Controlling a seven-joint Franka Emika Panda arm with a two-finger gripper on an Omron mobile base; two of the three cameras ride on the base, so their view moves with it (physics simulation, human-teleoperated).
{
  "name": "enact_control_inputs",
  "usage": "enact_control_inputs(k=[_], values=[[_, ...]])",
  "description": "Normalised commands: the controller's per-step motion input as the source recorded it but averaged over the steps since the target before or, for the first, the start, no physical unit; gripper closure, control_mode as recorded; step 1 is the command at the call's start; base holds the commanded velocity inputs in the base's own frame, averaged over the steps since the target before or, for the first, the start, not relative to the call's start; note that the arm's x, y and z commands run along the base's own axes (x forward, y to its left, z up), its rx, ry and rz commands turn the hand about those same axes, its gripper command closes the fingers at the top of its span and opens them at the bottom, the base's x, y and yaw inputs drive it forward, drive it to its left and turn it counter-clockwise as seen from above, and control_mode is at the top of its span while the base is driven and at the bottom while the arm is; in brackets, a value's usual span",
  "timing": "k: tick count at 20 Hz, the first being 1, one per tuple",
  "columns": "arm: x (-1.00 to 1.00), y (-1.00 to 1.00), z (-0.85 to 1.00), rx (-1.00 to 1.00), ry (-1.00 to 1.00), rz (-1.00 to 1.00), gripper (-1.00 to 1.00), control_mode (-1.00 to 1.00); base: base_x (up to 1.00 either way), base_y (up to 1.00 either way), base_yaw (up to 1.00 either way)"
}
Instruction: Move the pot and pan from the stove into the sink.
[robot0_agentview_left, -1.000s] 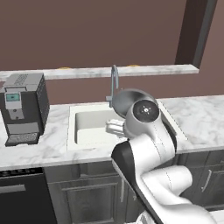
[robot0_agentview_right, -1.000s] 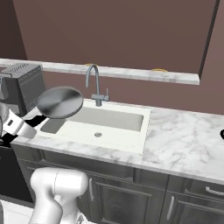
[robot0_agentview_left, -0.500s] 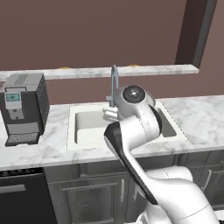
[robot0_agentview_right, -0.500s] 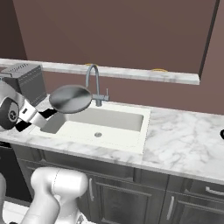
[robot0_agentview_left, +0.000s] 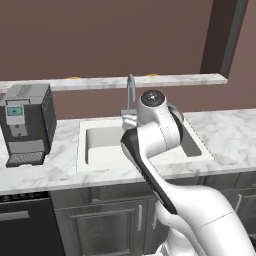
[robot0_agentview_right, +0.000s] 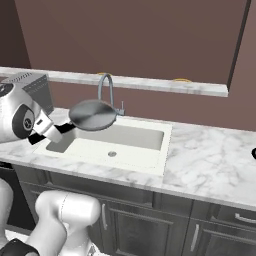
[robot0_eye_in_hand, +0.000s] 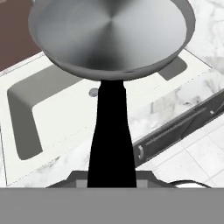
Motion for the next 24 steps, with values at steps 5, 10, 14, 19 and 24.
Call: enact_control_inputs(k=[5,10,14,19,24], values=[[0.36,-0.25,-0.19,0.06,0.04,-0.09,1.0,-1.0,0.0,0.0,0.0],[0.47,-0.15,-0.19,0.04,0.03,-0.09,1.0,-1.0,0.0,0.0,0.0],[0.43,-0.06,-0.22,0.03,0.01,-0.09,1.0,-1.0,0.0,0.0,0.0],[0.36,0.0,-0.21,0.0,0.0,-0.09,1.0,-1.0,0.0,0.0,0.0],[0.36,0.0,-0.2,0.0,0.0,-0.08,1.0,-1.0,0.0,0.0,0.0]])
